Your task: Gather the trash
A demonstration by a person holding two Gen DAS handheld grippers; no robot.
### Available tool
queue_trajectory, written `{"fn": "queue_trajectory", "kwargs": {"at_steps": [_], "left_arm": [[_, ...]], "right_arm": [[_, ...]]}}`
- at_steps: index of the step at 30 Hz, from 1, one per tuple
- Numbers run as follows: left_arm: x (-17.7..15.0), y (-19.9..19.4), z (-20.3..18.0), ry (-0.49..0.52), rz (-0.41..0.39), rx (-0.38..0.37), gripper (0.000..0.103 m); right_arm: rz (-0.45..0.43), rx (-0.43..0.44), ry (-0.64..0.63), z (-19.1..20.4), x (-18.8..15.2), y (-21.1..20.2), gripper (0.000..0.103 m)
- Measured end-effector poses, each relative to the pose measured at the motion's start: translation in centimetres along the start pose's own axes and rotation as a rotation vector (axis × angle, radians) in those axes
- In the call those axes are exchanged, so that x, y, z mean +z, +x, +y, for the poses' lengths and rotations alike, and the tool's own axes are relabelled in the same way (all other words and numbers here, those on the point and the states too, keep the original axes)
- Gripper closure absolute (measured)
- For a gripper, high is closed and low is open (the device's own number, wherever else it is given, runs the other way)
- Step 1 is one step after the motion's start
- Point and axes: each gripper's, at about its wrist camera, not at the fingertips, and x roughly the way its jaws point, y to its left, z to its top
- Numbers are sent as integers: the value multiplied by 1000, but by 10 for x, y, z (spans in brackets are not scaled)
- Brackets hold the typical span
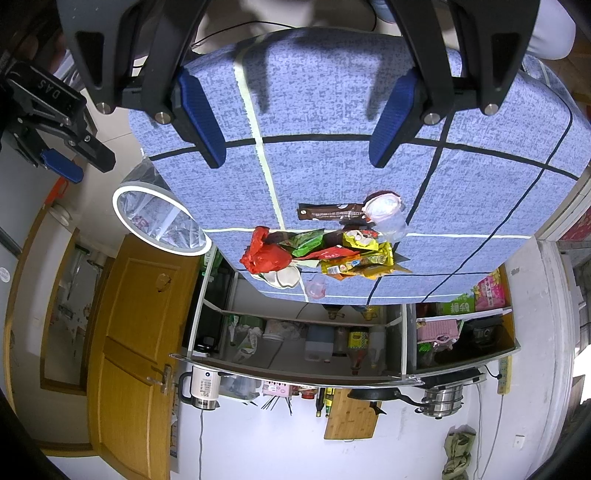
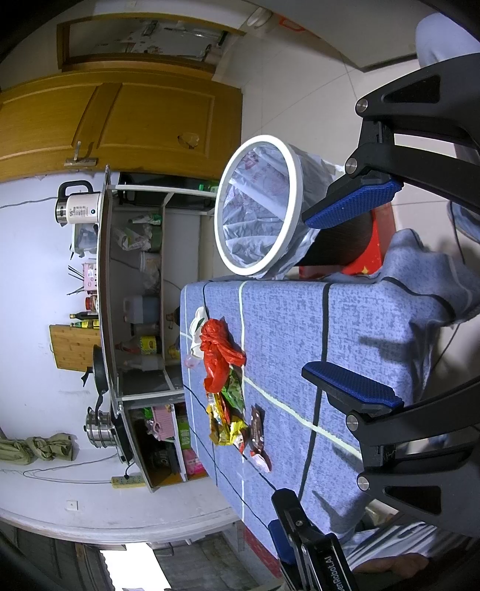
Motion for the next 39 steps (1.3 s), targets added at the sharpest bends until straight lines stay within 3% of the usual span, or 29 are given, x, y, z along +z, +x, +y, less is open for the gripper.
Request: {"fn": "queue_trajectory", "kwargs": {"at_steps": [9, 19, 25, 29, 39], "left_arm": [[-2, 6, 6, -5, 15, 5, 22], [16, 39, 31, -27, 23, 43, 22], [37, 65, 56, -67, 43, 102, 22], [48, 89, 70, -105, 104, 106, 22], [55, 127, 91, -164, 179, 121, 23]], "right_arm": [[9, 15, -4, 3, 1, 5, 28], [49, 126, -15, 10, 29, 37, 28], [81, 186, -45, 13, 60, 69, 28], [104, 216, -52, 13, 81, 96, 28], [210, 320, 53, 18, 126, 174, 28]]}}
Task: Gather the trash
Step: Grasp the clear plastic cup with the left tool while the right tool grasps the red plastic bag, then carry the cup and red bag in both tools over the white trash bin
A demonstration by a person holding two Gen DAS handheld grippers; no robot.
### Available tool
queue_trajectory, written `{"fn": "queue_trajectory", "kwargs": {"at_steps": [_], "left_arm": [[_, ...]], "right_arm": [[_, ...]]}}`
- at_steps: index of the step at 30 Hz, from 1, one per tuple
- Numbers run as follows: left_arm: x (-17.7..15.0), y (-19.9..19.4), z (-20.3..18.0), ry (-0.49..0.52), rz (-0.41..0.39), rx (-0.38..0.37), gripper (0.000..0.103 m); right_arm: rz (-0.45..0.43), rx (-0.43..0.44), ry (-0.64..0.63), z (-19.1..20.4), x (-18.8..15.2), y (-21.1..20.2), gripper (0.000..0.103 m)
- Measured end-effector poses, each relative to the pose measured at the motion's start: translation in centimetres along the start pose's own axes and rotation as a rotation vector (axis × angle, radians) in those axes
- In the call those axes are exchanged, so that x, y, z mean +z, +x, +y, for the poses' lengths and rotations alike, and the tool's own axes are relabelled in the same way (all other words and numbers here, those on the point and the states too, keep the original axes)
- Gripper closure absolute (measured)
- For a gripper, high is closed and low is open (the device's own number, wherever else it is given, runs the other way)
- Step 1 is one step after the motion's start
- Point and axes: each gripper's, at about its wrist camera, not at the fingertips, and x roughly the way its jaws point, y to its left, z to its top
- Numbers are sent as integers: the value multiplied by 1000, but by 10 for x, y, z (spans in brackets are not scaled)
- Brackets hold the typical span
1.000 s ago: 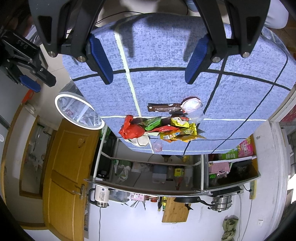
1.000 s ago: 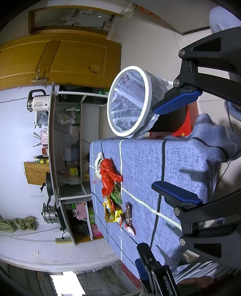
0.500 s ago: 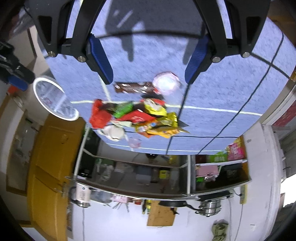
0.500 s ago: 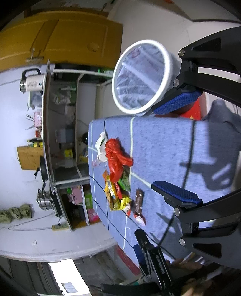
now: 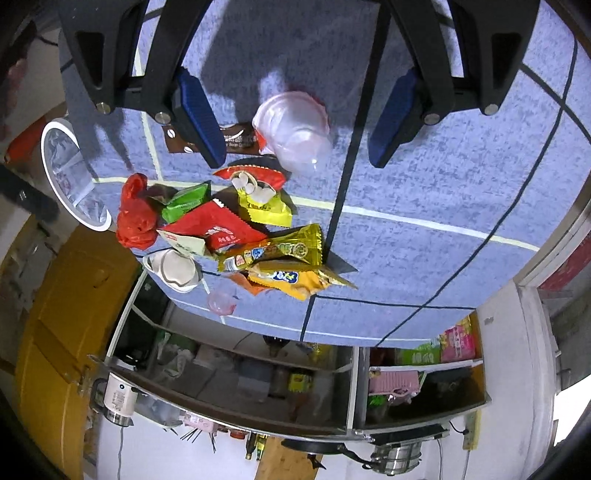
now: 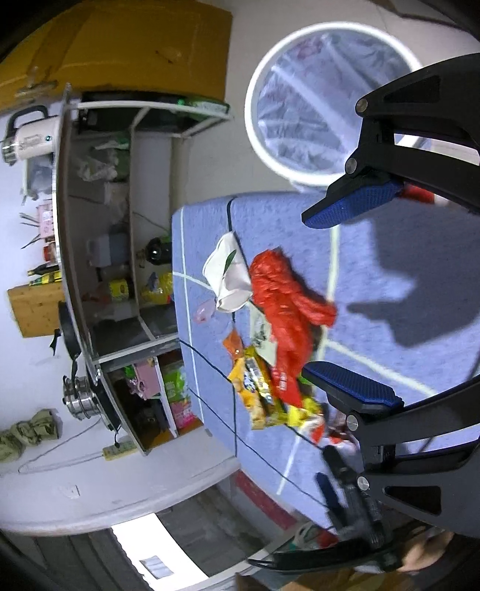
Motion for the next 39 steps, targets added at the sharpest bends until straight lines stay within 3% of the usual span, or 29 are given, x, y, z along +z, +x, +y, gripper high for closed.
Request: {"fn": "queue_trajectory", "kwargs": {"at_steps": [8, 12, 14, 17, 18, 31, 39], "left_arm": [[-1, 17, -2, -7, 49, -16, 46], [0, 20, -4, -8, 68, -33, 62], [-1, 19, -6, 0, 65, -31, 63], [-1, 17, -5, -3, 54, -37, 63], [-1, 16, -5, -6, 48, -41, 64], [4, -16, -2, -9, -36, -123, 70], [10, -25, -19, 19, -69, -114, 70]], "right_arm": [[151, 90, 190, -15, 19, 71, 28], [226, 115, 305, -27, 20, 96, 28], [247, 138, 344, -30, 18, 104, 30], [247, 166, 342, -27, 19, 106, 50], [244, 162, 339, -28, 19, 106, 52], [131, 145, 267, -40, 21, 55, 53], [95, 126, 285, -64, 16, 26, 53]]}}
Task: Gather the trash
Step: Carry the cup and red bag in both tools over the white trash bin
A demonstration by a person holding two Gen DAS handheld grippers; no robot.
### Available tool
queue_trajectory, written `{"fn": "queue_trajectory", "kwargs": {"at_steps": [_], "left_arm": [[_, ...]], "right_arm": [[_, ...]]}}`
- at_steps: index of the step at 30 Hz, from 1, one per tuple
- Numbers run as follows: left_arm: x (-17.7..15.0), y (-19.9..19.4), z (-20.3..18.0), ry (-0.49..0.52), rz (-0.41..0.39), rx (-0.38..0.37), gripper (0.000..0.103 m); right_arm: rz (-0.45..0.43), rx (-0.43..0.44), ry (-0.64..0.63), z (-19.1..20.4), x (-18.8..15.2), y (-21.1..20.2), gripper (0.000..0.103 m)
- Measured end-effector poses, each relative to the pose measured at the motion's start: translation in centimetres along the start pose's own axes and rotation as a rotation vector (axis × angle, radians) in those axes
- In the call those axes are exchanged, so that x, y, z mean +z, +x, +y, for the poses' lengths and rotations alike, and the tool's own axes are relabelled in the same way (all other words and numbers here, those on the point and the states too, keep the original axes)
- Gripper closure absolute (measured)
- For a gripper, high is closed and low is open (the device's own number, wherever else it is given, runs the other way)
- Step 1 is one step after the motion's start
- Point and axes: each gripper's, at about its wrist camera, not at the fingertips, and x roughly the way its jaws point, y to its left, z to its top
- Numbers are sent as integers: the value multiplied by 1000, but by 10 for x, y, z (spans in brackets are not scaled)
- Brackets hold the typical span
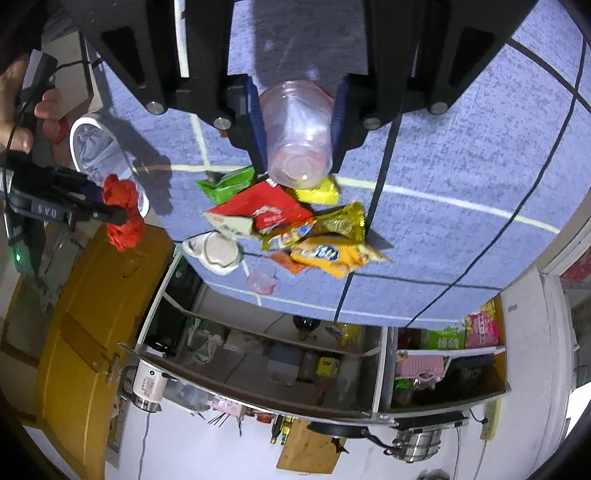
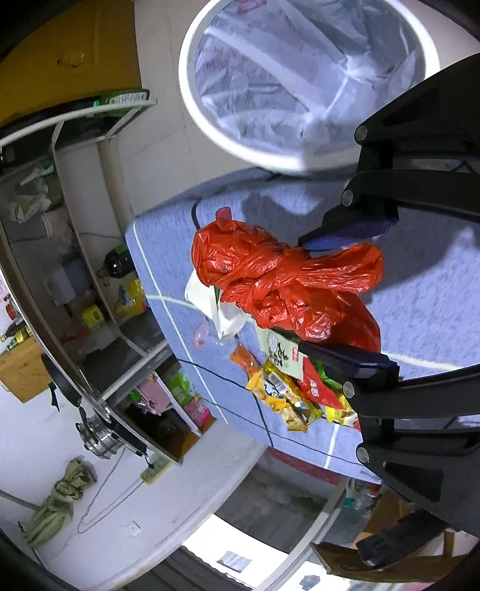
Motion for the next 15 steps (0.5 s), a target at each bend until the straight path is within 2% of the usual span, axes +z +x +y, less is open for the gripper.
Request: {"fn": "queue_trajectory", "kwargs": {"at_steps": [4, 7, 13, 15], "left_arm": [[10, -6, -26, 43, -16, -33, 70], [20, 1, -59, 86, -3, -86, 70], [34, 34, -137, 181, 28, -205, 70], [36, 54, -160, 190, 67, -262, 69]], "right_arm": [[-35, -21, 22, -18, 1, -22, 53], [-52, -57, 43, -33, 2, -34, 53], [-90, -164, 82, -73, 0, -57, 53], [-93, -201, 92, -87, -1, -61, 53]]}}
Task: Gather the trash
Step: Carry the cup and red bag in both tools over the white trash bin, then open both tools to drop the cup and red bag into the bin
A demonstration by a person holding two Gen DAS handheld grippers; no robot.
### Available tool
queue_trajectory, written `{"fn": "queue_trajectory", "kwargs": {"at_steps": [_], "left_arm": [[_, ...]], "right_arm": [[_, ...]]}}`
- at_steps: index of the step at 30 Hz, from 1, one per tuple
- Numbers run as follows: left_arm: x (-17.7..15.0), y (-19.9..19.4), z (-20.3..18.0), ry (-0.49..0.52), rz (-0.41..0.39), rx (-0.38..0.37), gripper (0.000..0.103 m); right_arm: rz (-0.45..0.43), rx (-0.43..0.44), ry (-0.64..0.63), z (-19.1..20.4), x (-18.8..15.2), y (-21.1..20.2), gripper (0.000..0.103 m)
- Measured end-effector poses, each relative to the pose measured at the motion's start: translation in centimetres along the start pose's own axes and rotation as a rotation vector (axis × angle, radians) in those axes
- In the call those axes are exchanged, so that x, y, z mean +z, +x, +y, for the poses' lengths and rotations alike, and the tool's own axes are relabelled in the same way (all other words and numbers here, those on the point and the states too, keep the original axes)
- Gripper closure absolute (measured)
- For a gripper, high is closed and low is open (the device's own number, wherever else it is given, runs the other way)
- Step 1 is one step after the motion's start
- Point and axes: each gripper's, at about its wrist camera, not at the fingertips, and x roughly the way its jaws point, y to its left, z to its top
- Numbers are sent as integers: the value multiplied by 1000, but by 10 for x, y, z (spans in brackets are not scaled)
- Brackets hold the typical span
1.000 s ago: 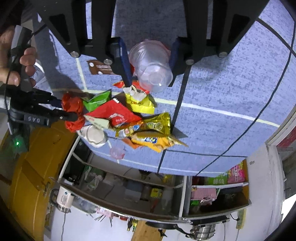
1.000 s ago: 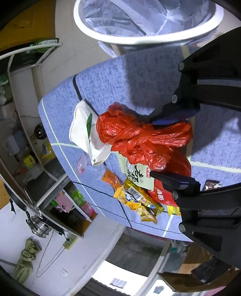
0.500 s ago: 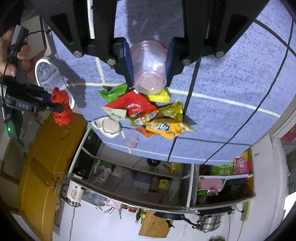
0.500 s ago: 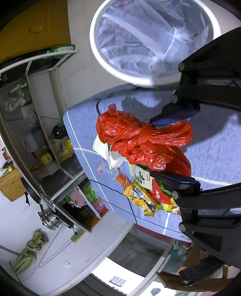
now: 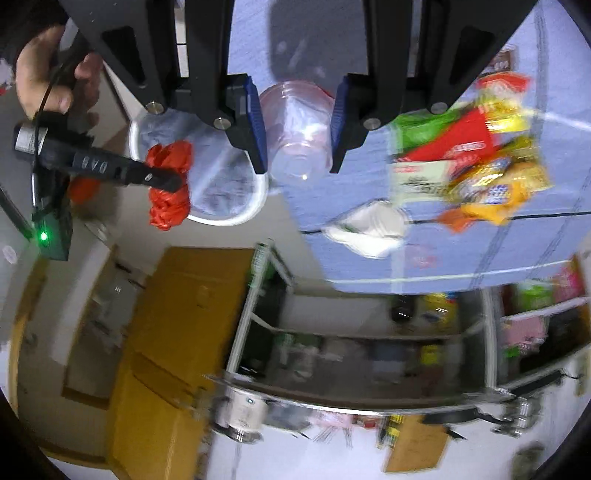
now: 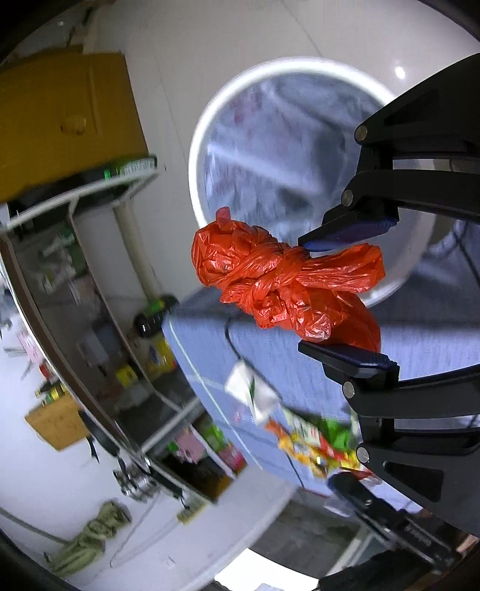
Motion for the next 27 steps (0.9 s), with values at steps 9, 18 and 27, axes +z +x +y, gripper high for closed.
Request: {"fn": "queue_trajectory", "kwargs": {"at_steps": [9, 18, 27], "left_arm": [[9, 81, -49, -6, 119, -157, 69], [7, 108, -73, 23, 175, -184, 43], [7, 84, -67, 21, 135, -193, 43]], "right_arm": [[47, -113, 30, -48, -4, 11, 52], [40, -204, 33, -70, -7, 11, 44], [-50, -164, 43, -58, -2, -14, 40]]}}
